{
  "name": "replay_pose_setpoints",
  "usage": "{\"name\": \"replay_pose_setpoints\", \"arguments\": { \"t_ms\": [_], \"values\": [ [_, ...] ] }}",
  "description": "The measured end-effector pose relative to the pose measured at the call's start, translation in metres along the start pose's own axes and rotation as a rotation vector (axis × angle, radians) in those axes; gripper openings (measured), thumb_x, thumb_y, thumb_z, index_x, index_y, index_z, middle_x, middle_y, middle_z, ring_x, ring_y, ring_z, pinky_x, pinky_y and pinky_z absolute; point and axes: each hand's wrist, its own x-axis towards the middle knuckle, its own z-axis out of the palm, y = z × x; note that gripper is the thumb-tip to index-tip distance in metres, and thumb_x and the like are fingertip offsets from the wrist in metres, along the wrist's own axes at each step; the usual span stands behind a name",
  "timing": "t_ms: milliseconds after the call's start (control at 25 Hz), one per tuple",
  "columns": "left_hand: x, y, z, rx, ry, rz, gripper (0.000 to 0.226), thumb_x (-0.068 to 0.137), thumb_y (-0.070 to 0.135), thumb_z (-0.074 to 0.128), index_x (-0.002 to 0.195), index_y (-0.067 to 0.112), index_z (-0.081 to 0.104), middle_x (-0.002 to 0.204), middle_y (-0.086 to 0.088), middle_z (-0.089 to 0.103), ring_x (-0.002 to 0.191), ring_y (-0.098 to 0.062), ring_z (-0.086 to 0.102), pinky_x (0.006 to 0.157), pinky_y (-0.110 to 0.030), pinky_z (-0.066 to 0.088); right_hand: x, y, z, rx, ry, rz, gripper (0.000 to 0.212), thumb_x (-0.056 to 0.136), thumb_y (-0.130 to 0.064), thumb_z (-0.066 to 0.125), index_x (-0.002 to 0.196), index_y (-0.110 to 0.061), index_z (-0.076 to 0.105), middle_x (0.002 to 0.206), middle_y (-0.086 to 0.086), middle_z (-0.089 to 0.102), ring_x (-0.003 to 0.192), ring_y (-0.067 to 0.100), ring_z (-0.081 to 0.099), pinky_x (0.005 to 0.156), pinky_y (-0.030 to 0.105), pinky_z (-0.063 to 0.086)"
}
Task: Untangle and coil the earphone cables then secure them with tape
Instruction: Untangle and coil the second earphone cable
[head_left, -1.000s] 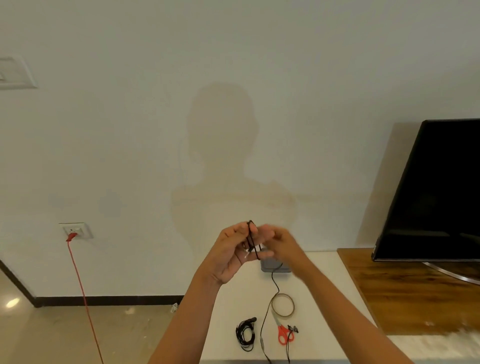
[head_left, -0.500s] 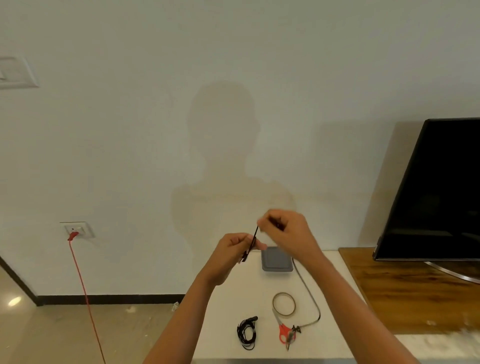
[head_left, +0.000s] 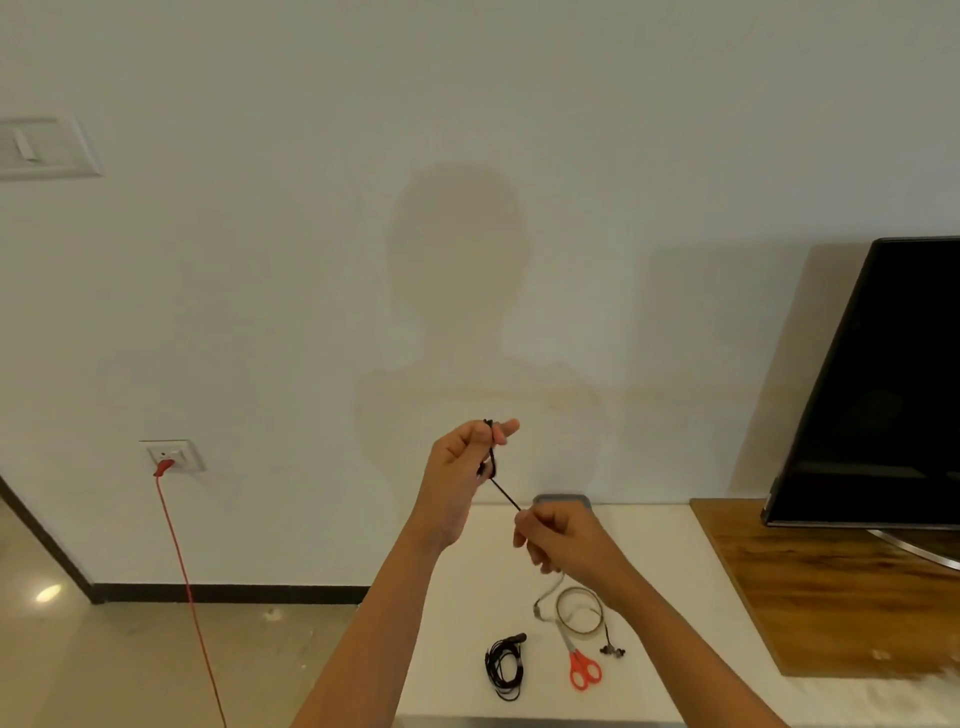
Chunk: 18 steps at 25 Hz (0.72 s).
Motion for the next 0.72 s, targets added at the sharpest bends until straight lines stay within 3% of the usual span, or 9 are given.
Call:
{"name": "replay_pose_setpoints", "arguments": {
  "t_ms": [80, 160, 280, 360, 480, 560, 640, 720],
  "values": [
    [-0.001, -0.009, -0.008, 0.260, -0.003, 0.048, 0.030, 0.100, 0.023, 0.045, 0.085, 0.012, 0.068, 0.107, 0.001, 0.073, 0.094, -0.014, 0.065, 0.090, -0.030, 0.047, -0.011, -0.020, -0.009, -0.032, 0.060, -0.038, 0.030, 0.092, -0.020, 0.057, 0.064, -0.013, 0.067, 0.049, -0.003, 0.057, 0.046, 0.008, 0.051, 0.050, 0.021, 0.044],
    [-0.003, -0.018, -0.014, 0.360, -0.051, 0.001, 0.030, 0.099, 0.025, 0.049, 0.090, 0.011, 0.074, 0.101, -0.001, 0.075, 0.095, -0.010, 0.067, 0.092, -0.030, 0.048, -0.013, -0.047, -0.024, -0.027, 0.136, -0.114, 0.027, 0.089, -0.015, 0.059, 0.063, -0.013, 0.066, 0.048, -0.001, 0.057, 0.044, 0.011, 0.050, 0.046, 0.020, 0.043],
    [-0.015, -0.019, -0.011, 0.219, -0.204, -0.181, 0.034, 0.097, 0.033, 0.049, 0.094, 0.010, 0.074, 0.102, -0.015, 0.071, 0.083, -0.027, 0.061, 0.083, -0.040, 0.045, 0.003, -0.077, -0.047, -0.061, 0.245, -0.241, 0.023, 0.091, -0.017, 0.057, 0.070, -0.012, 0.066, 0.054, 0.002, 0.055, 0.047, 0.011, 0.049, 0.045, 0.020, 0.044],
    [-0.022, -0.013, -0.003, 0.053, -0.275, -0.284, 0.033, 0.100, 0.024, 0.043, 0.095, 0.005, 0.070, 0.108, -0.024, 0.069, 0.102, -0.035, 0.066, 0.094, -0.050, 0.048, 0.028, -0.079, -0.057, -0.107, 0.273, -0.265, 0.020, 0.092, -0.022, 0.056, 0.075, -0.018, 0.066, 0.058, 0.002, 0.054, 0.052, 0.011, 0.048, 0.047, 0.021, 0.045],
    [-0.032, 0.007, 0.011, -0.239, -0.323, -0.291, 0.032, 0.100, 0.018, 0.039, 0.085, 0.005, 0.064, 0.106, -0.024, 0.069, 0.108, -0.040, 0.064, 0.095, -0.060, 0.047, 0.051, -0.053, -0.052, -0.092, 0.183, -0.167, 0.020, 0.092, -0.016, 0.055, 0.076, -0.023, 0.066, 0.064, 0.003, 0.057, 0.056, 0.011, 0.049, 0.048, 0.022, 0.044],
    [-0.031, 0.020, 0.013, -0.435, -0.241, -0.242, 0.032, 0.098, 0.020, 0.039, 0.078, 0.008, 0.061, 0.109, -0.022, 0.069, 0.108, -0.038, 0.065, 0.091, -0.061, 0.048, 0.045, -0.027, -0.034, 0.020, 0.074, -0.018, 0.024, 0.093, -0.008, 0.051, 0.077, -0.016, 0.067, 0.063, 0.004, 0.056, 0.053, 0.011, 0.048, 0.048, 0.023, 0.042],
    [-0.027, 0.025, 0.008, -0.461, -0.130, -0.166, 0.025, 0.094, 0.025, 0.044, 0.080, 0.009, 0.057, 0.116, -0.018, 0.068, 0.113, -0.032, 0.063, 0.093, -0.056, 0.050, 0.019, -0.010, -0.010, 0.072, -0.029, 0.064, 0.030, 0.096, -0.026, 0.052, 0.073, -0.014, 0.068, 0.055, -0.001, 0.055, 0.047, 0.010, 0.049, 0.052, 0.026, 0.045],
    [-0.020, 0.020, -0.001, -0.316, -0.042, -0.085, 0.023, 0.096, 0.023, 0.044, 0.086, 0.008, 0.058, 0.120, -0.011, 0.068, 0.117, -0.025, 0.061, 0.097, -0.049, 0.050, -0.014, -0.007, 0.005, 0.080, -0.099, 0.074, 0.042, 0.091, -0.045, 0.049, 0.071, -0.014, 0.069, 0.054, 0.000, 0.059, 0.049, 0.013, 0.052, 0.054, 0.023, 0.047]
  ]
}}
